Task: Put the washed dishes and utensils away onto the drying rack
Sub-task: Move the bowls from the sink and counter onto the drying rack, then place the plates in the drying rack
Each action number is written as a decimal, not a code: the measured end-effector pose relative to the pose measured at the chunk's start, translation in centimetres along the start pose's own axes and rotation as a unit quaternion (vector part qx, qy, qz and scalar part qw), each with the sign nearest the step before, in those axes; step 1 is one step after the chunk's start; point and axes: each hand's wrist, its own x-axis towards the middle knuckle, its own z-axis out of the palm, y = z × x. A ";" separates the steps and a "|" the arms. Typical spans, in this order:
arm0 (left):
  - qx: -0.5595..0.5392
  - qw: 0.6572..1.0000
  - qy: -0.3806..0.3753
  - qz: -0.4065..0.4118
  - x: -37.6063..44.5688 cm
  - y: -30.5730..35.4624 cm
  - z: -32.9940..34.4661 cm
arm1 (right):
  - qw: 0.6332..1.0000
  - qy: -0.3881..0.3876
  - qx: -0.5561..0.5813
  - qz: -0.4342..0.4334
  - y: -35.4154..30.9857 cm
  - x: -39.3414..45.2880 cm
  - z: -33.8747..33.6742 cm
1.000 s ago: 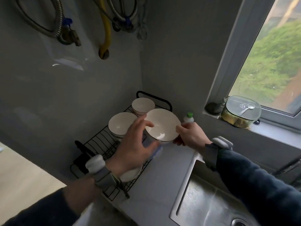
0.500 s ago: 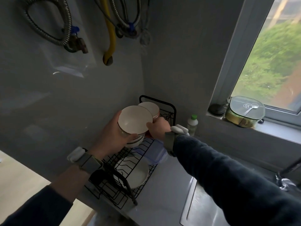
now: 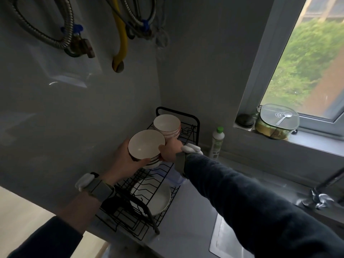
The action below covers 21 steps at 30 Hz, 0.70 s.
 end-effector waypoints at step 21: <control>0.309 0.882 -0.281 0.217 -5.3 10.5 13.4 | 0.979 0.045 -0.108 0.166 21.3 -15.0 -6.1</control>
